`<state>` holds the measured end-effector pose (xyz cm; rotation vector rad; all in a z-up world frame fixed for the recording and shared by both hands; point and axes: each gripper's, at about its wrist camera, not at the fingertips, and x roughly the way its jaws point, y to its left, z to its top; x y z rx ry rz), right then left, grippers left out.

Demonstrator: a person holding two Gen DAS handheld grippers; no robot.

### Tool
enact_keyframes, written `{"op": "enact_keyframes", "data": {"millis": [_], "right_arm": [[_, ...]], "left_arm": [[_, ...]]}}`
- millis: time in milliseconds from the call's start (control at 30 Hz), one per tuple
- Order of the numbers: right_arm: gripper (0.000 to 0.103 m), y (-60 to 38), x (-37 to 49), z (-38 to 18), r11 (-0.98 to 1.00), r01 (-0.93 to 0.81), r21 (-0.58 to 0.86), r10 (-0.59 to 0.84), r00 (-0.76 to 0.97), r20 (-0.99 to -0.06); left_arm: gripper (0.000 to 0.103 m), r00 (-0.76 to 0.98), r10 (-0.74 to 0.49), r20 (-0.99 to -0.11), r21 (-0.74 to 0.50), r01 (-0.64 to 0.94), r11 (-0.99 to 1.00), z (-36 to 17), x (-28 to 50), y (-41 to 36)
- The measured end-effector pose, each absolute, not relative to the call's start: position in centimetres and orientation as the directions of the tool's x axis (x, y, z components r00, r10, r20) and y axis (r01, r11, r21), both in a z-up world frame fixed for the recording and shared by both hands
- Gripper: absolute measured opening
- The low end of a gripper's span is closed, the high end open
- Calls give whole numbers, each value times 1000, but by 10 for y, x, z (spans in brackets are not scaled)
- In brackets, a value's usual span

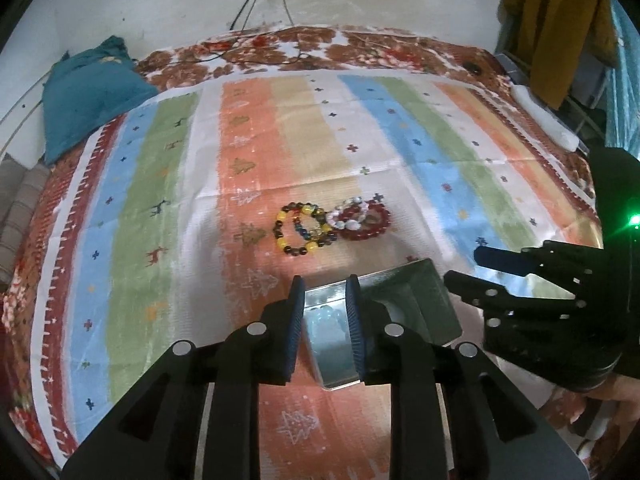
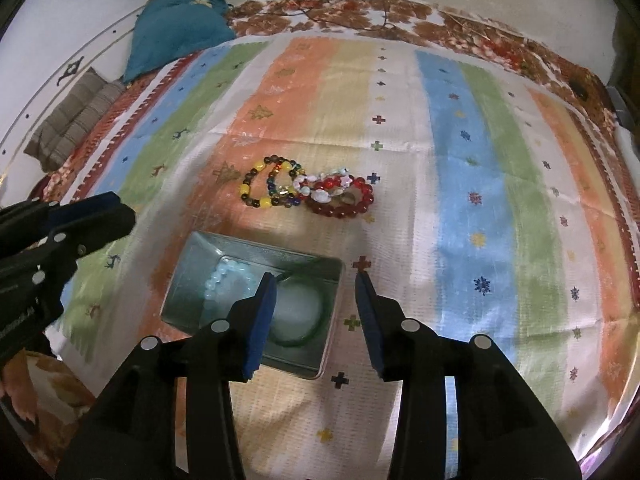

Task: Organize jewelry
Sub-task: 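Carry the green bangle into the silver tin with the right tool and release, then lower the light-blue bracelet into the silver tin and open the left tool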

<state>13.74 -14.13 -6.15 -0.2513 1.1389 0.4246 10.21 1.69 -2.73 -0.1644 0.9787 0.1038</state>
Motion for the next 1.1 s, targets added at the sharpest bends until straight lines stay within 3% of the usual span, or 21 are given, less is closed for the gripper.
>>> {"op": "enact_keyframes", "data": {"millis": [433, 967, 1100], "right_arm": [[44, -149, 160, -66, 915, -404, 22, 177, 350, -920], [60, -141, 186, -62, 919, -395, 16, 180, 380, -907], [62, -137, 195, -64, 919, -394, 20, 182, 380, -907]], "left_arm": [[33, 513, 61, -856, -55, -207, 977, -40, 112, 31], [54, 456, 107, -884, -30, -282, 959, -59, 142, 51], [54, 431, 120, -894, -12, -292, 956, -67, 152, 55]]}}
